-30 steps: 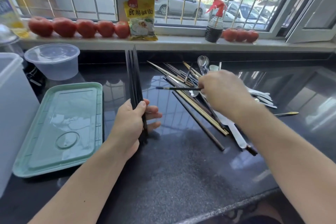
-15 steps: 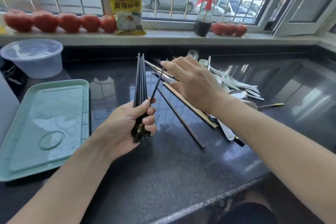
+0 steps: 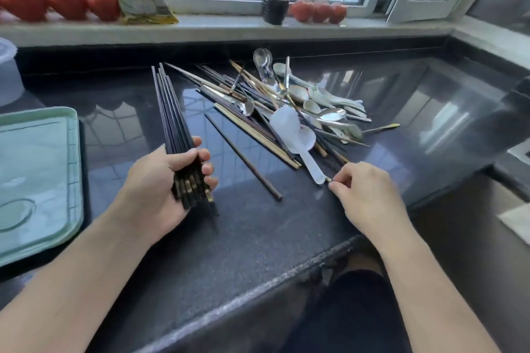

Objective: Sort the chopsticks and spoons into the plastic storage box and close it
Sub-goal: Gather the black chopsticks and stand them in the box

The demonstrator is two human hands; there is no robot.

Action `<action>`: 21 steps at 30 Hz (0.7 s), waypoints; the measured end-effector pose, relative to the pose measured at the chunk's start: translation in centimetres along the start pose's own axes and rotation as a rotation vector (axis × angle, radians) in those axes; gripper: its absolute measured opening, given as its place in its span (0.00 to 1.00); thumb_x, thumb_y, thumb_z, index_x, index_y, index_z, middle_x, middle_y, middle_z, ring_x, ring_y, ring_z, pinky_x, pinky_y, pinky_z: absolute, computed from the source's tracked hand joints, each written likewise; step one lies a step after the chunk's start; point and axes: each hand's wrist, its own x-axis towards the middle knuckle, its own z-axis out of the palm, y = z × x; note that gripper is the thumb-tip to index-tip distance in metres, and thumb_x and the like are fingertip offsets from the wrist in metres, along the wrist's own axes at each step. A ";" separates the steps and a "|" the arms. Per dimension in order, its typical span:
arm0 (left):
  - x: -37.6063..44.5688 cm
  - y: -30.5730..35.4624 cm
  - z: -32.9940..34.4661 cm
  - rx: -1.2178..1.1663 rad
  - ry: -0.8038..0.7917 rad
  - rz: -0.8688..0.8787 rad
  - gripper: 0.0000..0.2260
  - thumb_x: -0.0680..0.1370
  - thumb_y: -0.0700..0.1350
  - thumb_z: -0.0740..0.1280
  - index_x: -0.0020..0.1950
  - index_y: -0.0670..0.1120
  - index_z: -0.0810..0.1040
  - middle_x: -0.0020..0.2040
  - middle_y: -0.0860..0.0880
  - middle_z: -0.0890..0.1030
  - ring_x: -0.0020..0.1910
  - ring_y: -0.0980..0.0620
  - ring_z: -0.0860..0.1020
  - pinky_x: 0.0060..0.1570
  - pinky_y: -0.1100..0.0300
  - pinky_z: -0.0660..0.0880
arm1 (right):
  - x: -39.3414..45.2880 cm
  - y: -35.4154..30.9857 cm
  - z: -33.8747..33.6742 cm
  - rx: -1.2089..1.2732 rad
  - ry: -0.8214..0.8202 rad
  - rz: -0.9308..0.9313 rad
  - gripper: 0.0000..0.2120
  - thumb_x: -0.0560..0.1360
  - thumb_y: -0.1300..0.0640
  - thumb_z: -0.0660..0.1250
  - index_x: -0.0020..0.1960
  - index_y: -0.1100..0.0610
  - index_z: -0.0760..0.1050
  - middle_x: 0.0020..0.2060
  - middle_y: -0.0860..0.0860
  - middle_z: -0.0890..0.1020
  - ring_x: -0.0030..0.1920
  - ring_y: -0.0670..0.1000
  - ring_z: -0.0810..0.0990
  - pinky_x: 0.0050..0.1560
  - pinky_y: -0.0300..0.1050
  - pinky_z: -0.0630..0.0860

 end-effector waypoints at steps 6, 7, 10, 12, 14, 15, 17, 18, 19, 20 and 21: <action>0.3 -0.6 -0.1 0.024 0.026 -0.028 0.11 0.82 0.32 0.54 0.60 0.43 0.69 0.39 0.46 0.74 0.32 0.50 0.73 0.32 0.57 0.72 | -0.6 1.0 1.0 -0.007 0.121 -0.028 0.13 0.76 0.47 0.72 0.58 0.49 0.77 0.52 0.48 0.73 0.58 0.54 0.72 0.53 0.48 0.70; 0.3 -0.6 -0.1 0.024 0.025 -0.027 0.11 0.82 0.32 0.54 0.61 0.43 0.69 0.39 0.46 0.74 0.32 0.50 0.73 0.32 0.57 0.72 | -0.3 1.4 1.0 0.053 0.103 -0.005 0.16 0.75 0.46 0.73 0.60 0.48 0.76 0.55 0.48 0.73 0.59 0.54 0.71 0.58 0.48 0.71; 0.4 -0.6 -0.2 0.032 0.013 -0.033 0.11 0.82 0.32 0.54 0.61 0.43 0.69 0.39 0.46 0.75 0.32 0.50 0.73 0.32 0.57 0.73 | 0.8 2.2 0.1 0.433 0.201 0.123 0.07 0.78 0.53 0.67 0.56 0.49 0.76 0.54 0.50 0.77 0.57 0.54 0.77 0.60 0.50 0.74; 0.4 -0.6 -0.3 0.031 0.009 -0.035 0.12 0.82 0.32 0.55 0.61 0.43 0.69 0.39 0.46 0.75 0.32 0.50 0.73 0.32 0.57 0.73 | 1.1 2.7 -0.8 0.588 0.362 0.234 0.09 0.80 0.61 0.59 0.51 0.50 0.76 0.46 0.48 0.80 0.51 0.55 0.81 0.56 0.53 0.77; 0.4 -0.6 -0.3 0.030 0.013 -0.040 0.11 0.82 0.32 0.55 0.61 0.43 0.70 0.39 0.46 0.75 0.32 0.50 0.73 0.32 0.57 0.73 | 1.3 3.6 -1.5 0.575 0.393 0.283 0.13 0.79 0.65 0.57 0.48 0.51 0.76 0.42 0.46 0.80 0.49 0.56 0.82 0.55 0.52 0.78; 0.4 -0.6 -0.3 0.032 0.015 -0.041 0.11 0.82 0.32 0.55 0.61 0.43 0.70 0.39 0.46 0.75 0.32 0.50 0.73 0.32 0.58 0.73 | 1.4 3.8 -1.6 0.540 0.338 0.272 0.11 0.79 0.64 0.59 0.48 0.51 0.77 0.43 0.47 0.81 0.50 0.56 0.81 0.55 0.51 0.77; 0.4 -0.6 -0.2 0.038 0.017 -0.040 0.11 0.82 0.32 0.55 0.60 0.43 0.70 0.39 0.46 0.75 0.32 0.50 0.73 0.32 0.58 0.74 | 1.5 3.8 -1.3 0.480 0.163 0.185 0.04 0.77 0.58 0.68 0.49 0.49 0.79 0.46 0.48 0.81 0.51 0.53 0.80 0.53 0.46 0.75; 0.4 -0.6 -0.2 0.043 0.017 -0.041 0.11 0.82 0.32 0.55 0.60 0.43 0.70 0.38 0.46 0.75 0.32 0.50 0.73 0.32 0.58 0.74 | 1.4 3.5 -0.8 0.408 0.067 0.121 0.04 0.75 0.53 0.72 0.50 0.48 0.80 0.49 0.48 0.79 0.51 0.51 0.78 0.53 0.44 0.73; 0.4 -0.7 -0.1 0.048 0.017 -0.043 0.11 0.82 0.32 0.54 0.60 0.43 0.70 0.38 0.46 0.75 0.32 0.50 0.74 0.32 0.58 0.74 | 1.3 3.1 -0.2 0.294 0.008 0.046 0.07 0.74 0.49 0.74 0.51 0.46 0.80 0.50 0.48 0.77 0.52 0.50 0.75 0.55 0.44 0.71; 0.4 -0.7 -0.1 0.052 0.015 -0.044 0.11 0.82 0.31 0.54 0.60 0.43 0.70 0.38 0.46 0.75 0.32 0.50 0.74 0.31 0.58 0.74 | 1.2 2.8 0.6 0.172 -0.007 -0.014 0.09 0.74 0.46 0.74 0.52 0.46 0.80 0.51 0.47 0.76 0.54 0.51 0.72 0.57 0.45 0.70; 0.4 -0.7 -0.1 0.055 0.013 -0.046 0.11 0.82 0.31 0.54 0.60 0.43 0.70 0.38 0.46 0.75 0.32 0.50 0.74 0.31 0.58 0.74 | 1.1 2.3 1.4 0.087 0.032 -0.062 0.09 0.74 0.45 0.73 0.51 0.47 0.80 0.51 0.47 0.75 0.55 0.52 0.71 0.58 0.47 0.70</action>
